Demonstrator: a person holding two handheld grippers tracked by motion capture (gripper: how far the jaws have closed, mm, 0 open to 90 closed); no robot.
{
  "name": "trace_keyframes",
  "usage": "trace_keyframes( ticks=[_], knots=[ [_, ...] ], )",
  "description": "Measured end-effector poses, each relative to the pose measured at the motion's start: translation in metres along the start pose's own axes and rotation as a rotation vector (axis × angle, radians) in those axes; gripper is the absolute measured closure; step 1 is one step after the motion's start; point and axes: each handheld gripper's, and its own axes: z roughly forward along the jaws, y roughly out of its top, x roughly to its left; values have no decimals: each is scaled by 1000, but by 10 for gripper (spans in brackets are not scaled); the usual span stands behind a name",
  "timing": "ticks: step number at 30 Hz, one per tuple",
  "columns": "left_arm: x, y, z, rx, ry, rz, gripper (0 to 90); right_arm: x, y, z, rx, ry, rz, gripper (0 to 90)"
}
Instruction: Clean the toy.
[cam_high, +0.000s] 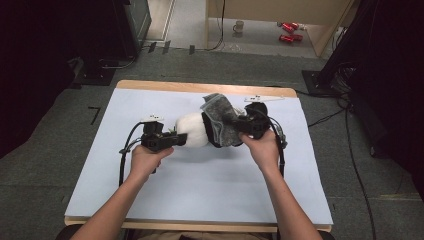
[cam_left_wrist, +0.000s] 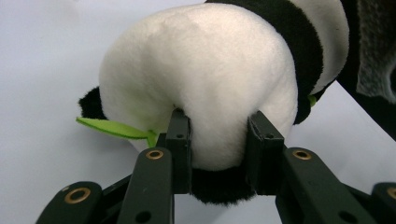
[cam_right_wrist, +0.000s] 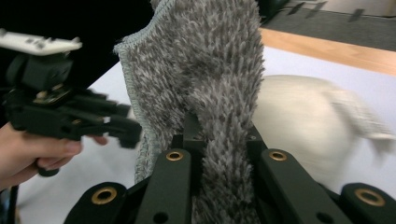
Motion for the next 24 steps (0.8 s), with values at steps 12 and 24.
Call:
trace_keyframes(
  ticks=[12,24],
  knots=[
    [-6,0,0,5,6,18,669,38,-23,55,126,53,-88,798],
    [-4,1,0,4,-6,22,668,6,-23,40,120,-34,-83,798]
  ],
)
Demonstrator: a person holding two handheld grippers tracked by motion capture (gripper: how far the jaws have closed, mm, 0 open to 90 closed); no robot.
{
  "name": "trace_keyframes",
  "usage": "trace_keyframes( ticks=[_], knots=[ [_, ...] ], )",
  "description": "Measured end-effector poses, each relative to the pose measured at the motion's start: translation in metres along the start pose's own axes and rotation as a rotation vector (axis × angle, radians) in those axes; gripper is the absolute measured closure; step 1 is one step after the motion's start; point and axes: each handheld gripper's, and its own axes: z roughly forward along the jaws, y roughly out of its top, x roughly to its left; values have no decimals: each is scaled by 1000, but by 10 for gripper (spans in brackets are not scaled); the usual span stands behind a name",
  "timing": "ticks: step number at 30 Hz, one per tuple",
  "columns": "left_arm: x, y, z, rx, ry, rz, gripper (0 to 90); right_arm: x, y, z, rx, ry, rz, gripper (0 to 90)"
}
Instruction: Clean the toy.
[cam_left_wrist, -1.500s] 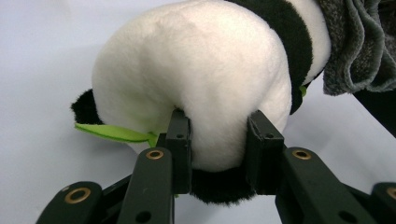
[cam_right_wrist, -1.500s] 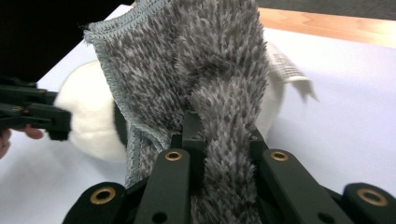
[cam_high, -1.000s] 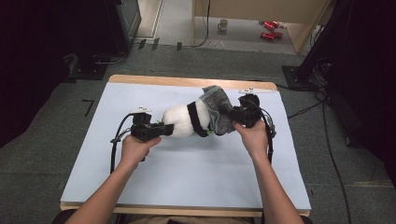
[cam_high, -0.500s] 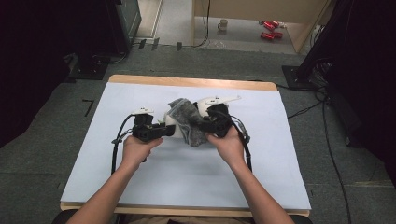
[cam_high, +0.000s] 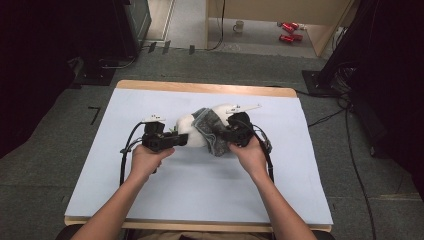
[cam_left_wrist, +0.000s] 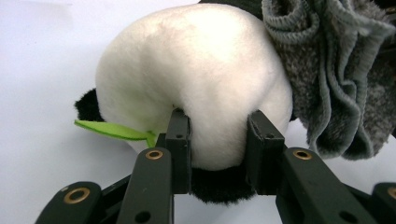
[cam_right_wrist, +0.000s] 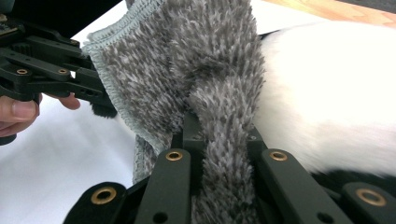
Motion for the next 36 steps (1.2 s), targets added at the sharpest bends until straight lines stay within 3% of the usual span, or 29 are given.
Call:
trace_keyframes(
  ticks=[3,10,14,18,21,25,30,36],
  knots=[
    [5,0,-1,3,0,-9,667,-6,1,-6,-3,2,12,798],
    [13,-1,-2,13,0,-32,666,-34,2,-31,-52,-22,105,795],
    [13,-1,-1,15,2,-29,666,-51,-4,-36,-66,-16,163,795],
    [14,-1,-1,9,3,-20,660,-57,-6,-36,-73,-14,181,795],
    [14,-2,-1,-5,7,10,627,-57,-6,-35,-74,-14,182,794],
    [17,-3,-2,-9,-7,41,506,-58,-5,-32,-82,-18,184,794],
    [17,-6,-10,-53,-18,174,386,-58,-4,-30,-90,-32,179,794],
    [17,-11,-16,-75,-49,275,310,-60,-1,-28,-98,-39,182,794]
  ],
)
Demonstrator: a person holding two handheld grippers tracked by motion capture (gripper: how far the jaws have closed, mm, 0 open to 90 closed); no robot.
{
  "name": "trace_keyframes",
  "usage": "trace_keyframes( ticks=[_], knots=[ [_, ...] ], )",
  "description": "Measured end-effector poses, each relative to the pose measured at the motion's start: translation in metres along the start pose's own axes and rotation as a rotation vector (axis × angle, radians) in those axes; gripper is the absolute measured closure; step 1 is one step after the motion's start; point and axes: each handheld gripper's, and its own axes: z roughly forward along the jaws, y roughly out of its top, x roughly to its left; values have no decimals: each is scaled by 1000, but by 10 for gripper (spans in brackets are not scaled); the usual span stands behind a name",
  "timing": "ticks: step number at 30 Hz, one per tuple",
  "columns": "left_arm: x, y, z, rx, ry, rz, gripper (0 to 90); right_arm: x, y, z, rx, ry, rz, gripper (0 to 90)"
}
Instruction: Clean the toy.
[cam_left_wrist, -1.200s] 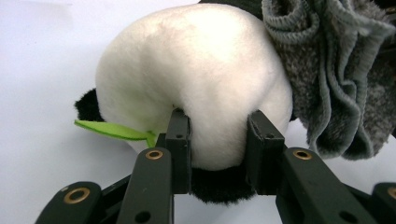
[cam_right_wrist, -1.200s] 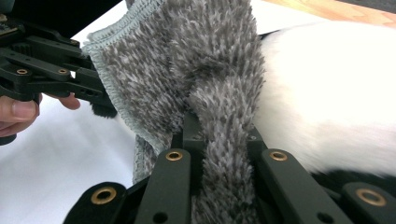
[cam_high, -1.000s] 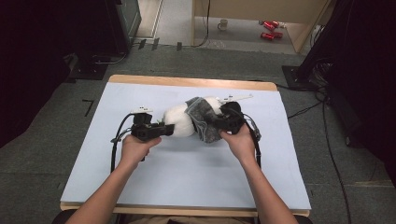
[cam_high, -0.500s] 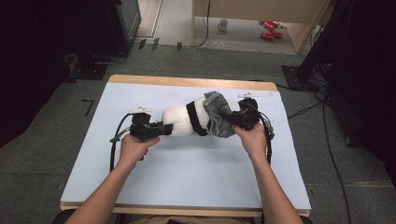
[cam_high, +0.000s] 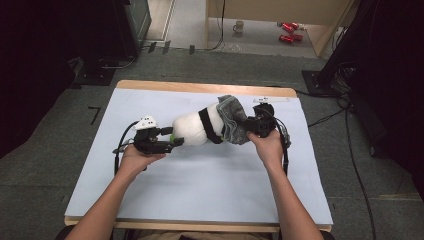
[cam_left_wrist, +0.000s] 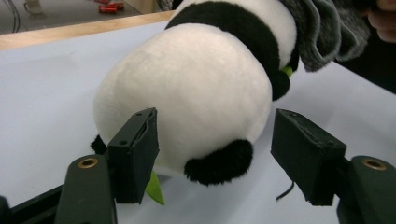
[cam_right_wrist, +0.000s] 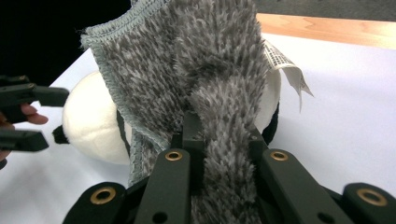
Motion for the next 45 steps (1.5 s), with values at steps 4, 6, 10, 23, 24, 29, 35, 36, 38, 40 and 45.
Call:
trace_keyframes(
  ticks=[4,6,10,23,24,29,35,36,38,40,45],
  knots=[
    [1,-5,7,-1,17,29,285,-2,3,2,-6,-4,1,793],
    [3,-6,13,3,34,25,279,-3,5,4,-10,-6,2,791],
    [4,-9,25,-14,59,41,266,-6,9,7,-33,-18,14,782],
    [4,-9,43,-62,200,69,492,-3,14,6,-64,-4,25,792],
    [4,-7,42,-56,198,53,519,-3,14,6,-66,-4,23,792],
    [4,-1,36,-49,158,3,657,8,19,-5,-81,12,-3,792],
    [3,9,25,-29,77,-57,700,20,25,-19,-108,40,-17,793],
    [1,11,23,-19,65,-55,703,23,26,-22,-114,47,-23,793],
    [-2,16,16,-15,39,-64,706,28,29,-27,-124,61,-34,793],
    [-4,20,10,-4,4,-91,708,36,31,-31,-129,74,-49,793],
    [-18,23,4,58,-63,-95,703,56,33,-35,-123,131,-76,793]
  ],
)
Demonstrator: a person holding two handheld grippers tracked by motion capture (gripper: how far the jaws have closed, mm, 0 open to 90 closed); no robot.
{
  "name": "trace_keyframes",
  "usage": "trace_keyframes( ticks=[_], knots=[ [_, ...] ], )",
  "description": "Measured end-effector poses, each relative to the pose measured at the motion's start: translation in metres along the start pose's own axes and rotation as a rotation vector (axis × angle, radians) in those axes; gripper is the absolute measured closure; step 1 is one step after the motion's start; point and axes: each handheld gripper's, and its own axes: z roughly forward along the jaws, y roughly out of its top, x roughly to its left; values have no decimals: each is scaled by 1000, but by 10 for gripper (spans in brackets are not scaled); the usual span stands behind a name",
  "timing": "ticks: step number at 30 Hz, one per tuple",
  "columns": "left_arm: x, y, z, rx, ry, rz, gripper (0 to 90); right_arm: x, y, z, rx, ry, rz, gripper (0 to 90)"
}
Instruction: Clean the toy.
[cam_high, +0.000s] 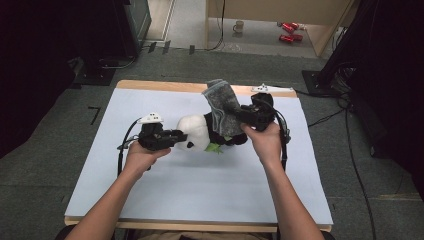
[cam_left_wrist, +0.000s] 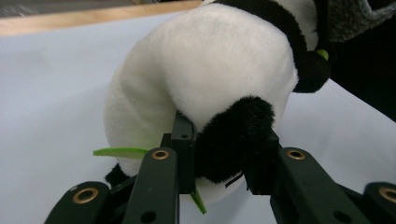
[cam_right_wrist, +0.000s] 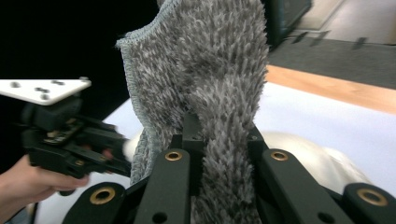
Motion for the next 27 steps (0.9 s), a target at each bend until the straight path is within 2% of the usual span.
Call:
trace_keyframes(
  ticks=[3,7,13,15,16,19,24,27],
  knots=[
    [-1,-1,3,8,2,-14,694,13,-3,7,26,46,-7,793],
    [3,-3,7,17,9,-26,683,31,-10,25,70,85,-39,793],
    [4,-3,8,11,30,-52,666,47,-30,60,171,109,-68,793],
    [3,-3,7,14,35,-48,665,45,-39,71,209,101,-61,792],
    [2,-3,9,29,55,-39,665,44,-42,74,223,97,-58,792],
    [4,-6,12,56,62,-51,665,36,-48,80,238,83,-67,792],
    [7,-6,13,55,69,-62,667,27,-45,74,260,17,-108,784],
    [10,-7,11,57,65,-63,667,15,-41,65,262,-52,-109,787]
  ],
)
